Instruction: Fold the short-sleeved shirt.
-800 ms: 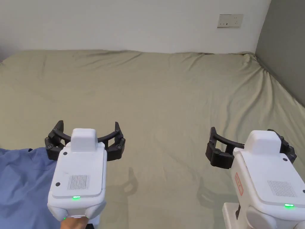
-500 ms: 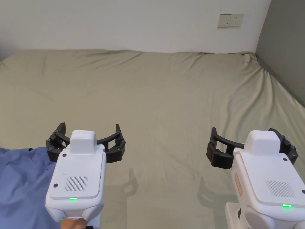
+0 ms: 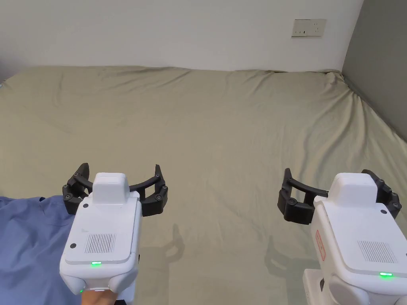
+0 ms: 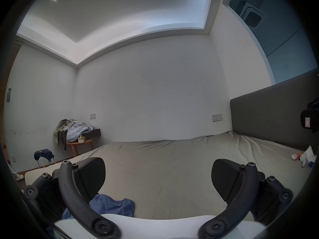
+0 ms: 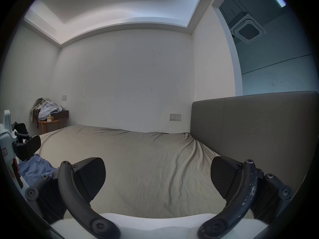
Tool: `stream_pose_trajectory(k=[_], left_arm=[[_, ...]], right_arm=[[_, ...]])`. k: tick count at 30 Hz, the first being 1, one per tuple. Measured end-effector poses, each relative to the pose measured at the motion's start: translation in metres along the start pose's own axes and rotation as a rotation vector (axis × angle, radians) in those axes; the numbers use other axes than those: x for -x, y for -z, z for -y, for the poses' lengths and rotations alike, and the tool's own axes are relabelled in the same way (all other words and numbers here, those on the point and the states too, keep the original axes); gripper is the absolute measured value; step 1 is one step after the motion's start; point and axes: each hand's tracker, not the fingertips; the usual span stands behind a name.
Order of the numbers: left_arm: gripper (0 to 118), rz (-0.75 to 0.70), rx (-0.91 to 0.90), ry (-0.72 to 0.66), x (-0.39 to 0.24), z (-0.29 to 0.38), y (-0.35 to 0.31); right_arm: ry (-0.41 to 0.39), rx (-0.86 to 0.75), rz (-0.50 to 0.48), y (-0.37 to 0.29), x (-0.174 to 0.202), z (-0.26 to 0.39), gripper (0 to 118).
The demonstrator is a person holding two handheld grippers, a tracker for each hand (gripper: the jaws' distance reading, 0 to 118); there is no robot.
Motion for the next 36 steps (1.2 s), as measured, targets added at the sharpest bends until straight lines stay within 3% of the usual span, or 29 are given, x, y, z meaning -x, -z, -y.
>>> stream_pose_trajectory(k=[25,26,27,28,29,30,31,36], left_arm=[[118,0.007,0.005,-0.002,0.003,-0.003,0.004],[116,0.014,0.007,-0.007,0.003,-0.003,0.006],[103,0.023,0.005,-0.015,0.004,-0.002,0.007],[80,0.039,0.001,-0.026,0.004,-0.002,0.009],[47,0.069,-0.006,-0.046,0.004,-0.006,0.000],[0,0.080,-0.007,-0.055,0.004,-0.007,0.001],[0,0.072,0.003,-0.053,0.004,-0.008,0.005],[0,0.083,0.025,-0.072,0.003,-0.004,0.006]], right_arm=[[-0.007,0.000,-0.013,0.000,0.002,-0.003,118],[-0.006,0.002,-0.015,0.000,0.002,-0.003,118],[-0.008,0.003,-0.014,0.000,0.002,-0.003,117],[-0.010,0.002,-0.015,-0.001,0.002,-0.004,99],[-0.014,0.001,-0.014,-0.003,0.003,-0.004,76],[-0.017,-0.002,-0.010,-0.003,0.004,-0.004,44],[-0.023,-0.004,-0.003,-0.002,0.005,-0.004,2],[-0.036,0.011,-0.014,0.002,-0.002,-0.003,1]])
